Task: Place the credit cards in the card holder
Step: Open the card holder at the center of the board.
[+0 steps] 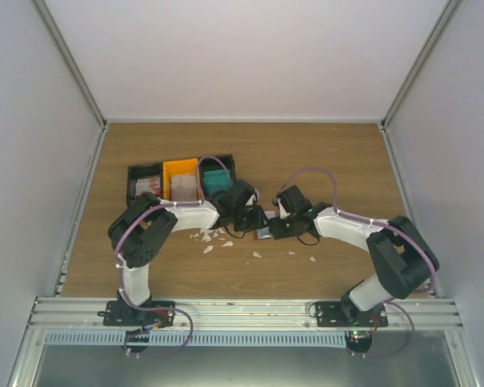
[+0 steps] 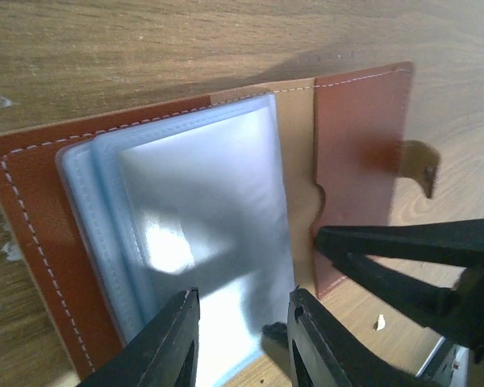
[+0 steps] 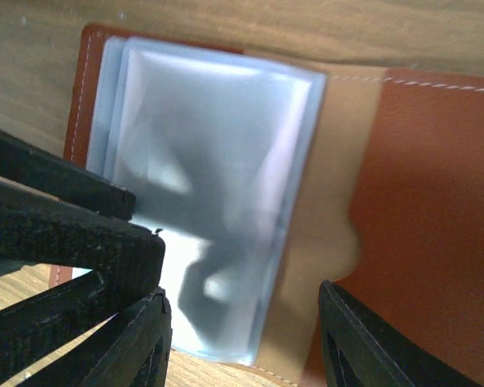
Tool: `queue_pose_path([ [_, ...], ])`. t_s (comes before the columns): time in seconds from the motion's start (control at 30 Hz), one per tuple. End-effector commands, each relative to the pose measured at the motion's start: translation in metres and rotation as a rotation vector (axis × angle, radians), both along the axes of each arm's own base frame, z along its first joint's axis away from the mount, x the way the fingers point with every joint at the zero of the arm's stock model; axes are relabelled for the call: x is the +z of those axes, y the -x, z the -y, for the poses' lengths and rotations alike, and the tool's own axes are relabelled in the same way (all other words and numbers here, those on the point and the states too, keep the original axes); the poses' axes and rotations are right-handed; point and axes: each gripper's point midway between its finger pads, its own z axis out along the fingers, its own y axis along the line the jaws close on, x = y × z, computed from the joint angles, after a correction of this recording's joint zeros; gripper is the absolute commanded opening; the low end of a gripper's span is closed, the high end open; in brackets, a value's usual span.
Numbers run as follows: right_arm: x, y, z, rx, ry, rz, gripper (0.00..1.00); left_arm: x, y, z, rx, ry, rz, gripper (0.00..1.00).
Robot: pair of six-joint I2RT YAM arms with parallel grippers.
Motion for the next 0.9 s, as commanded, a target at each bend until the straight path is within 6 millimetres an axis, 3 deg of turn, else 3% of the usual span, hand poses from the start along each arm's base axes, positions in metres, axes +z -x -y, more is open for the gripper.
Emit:
queue_pose_path([
  [0.0,-0.013,0.007,-0.007,0.064,0.059,-0.013,0.51,0.000,-0.004,0.005,0.003,0.032,-0.002,0.34],
  [0.13,-0.027,0.011,-0.001,0.039,0.113,-0.037,0.46,0.006,-0.008,0.012,0.000,0.070,0.009,0.34],
  [0.4,-0.036,0.013,0.014,-0.043,0.158,-0.051,0.27,0.027,-0.013,-0.007,0.068,0.057,0.074,0.40],
  [0.87,-0.032,0.012,0.014,-0.085,0.082,-0.057,0.13,0.022,-0.007,-0.005,0.049,0.081,0.040,0.42],
])
